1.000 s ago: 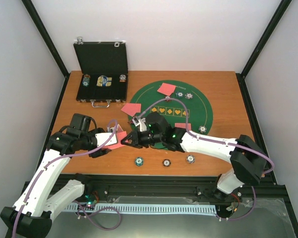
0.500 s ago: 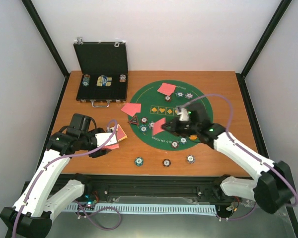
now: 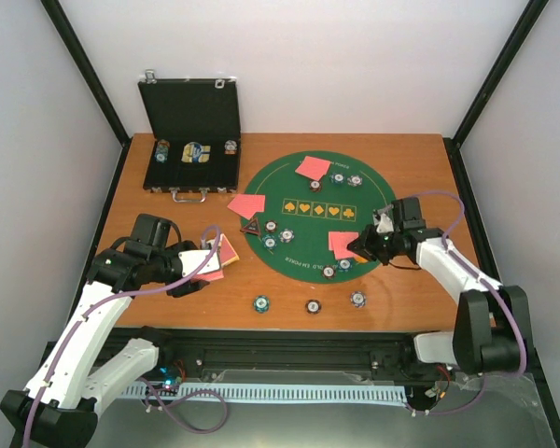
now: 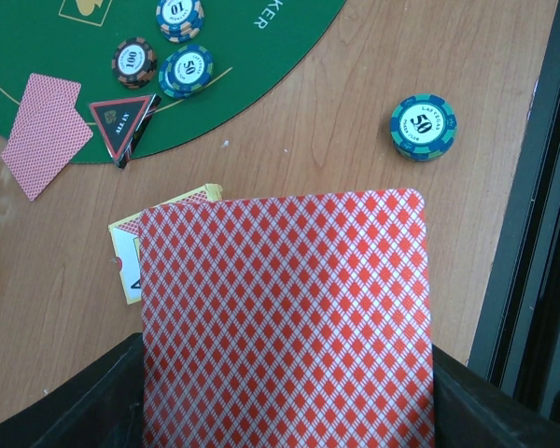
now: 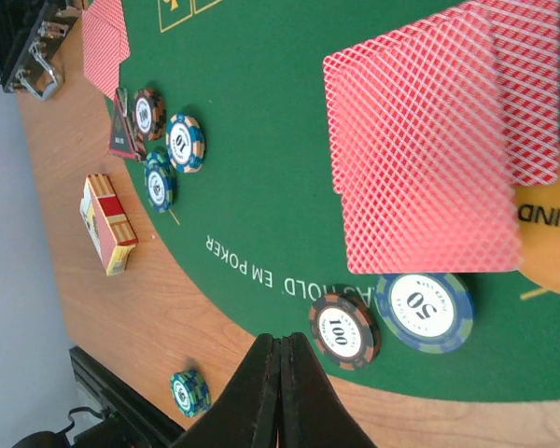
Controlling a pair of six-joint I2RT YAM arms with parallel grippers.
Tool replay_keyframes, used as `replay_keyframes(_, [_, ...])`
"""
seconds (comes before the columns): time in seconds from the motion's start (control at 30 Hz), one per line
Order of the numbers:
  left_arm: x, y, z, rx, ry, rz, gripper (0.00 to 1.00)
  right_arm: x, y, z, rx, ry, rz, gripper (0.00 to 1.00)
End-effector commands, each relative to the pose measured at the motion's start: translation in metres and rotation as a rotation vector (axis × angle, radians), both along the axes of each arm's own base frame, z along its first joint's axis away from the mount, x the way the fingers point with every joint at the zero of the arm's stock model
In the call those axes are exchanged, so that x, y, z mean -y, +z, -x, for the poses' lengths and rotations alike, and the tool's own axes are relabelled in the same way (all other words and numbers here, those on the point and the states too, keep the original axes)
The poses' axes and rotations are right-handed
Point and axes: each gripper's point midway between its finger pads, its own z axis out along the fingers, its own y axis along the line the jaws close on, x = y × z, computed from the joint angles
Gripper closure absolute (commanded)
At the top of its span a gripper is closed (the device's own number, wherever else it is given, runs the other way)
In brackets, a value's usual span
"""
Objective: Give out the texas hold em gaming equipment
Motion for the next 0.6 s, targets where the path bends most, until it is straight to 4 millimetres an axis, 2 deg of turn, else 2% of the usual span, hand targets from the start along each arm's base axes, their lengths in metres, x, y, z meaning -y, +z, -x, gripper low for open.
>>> replay_keyframes(0.0, [0.004, 0.019, -0.003, 0.061, -0.024, 0.02, 0.62, -0.007, 0.019, -0.019, 0.063, 0.056, -0.029, 0.96])
replay_keyframes(0.17, [0.004, 0.015, -0.003, 0.059, -0.027, 0.014, 0.62, -0.006, 0.023, -0.018, 0.073, 0.068, -0.019, 0.97])
replay_keyframes(0.27, [0.005, 0.016, -0.005, 0.063, -0.031, 0.016, 0.62, -0.006, 0.017, -0.011, 0.056, 0.061, -0.023, 0.96])
replay_keyframes(0.33, [0.005, 0.017, -0.006, 0.061, -0.031, 0.019, 0.62, -0.01, 0.019, -0.009, 0.062, 0.065, -0.039, 0.9])
replay_keyframes(0.43, [0.007, 0.019, -0.006, 0.059, -0.031, 0.029, 0.62, -0.033, 0.036, -0.002, 0.111, 0.115, -0.05, 0.78])
replay_keyframes(0.57, [0.007, 0.019, -0.006, 0.059, -0.03, 0.033, 0.62, -0.087, 0.075, 0.017, 0.194, 0.228, -0.12, 0.6])
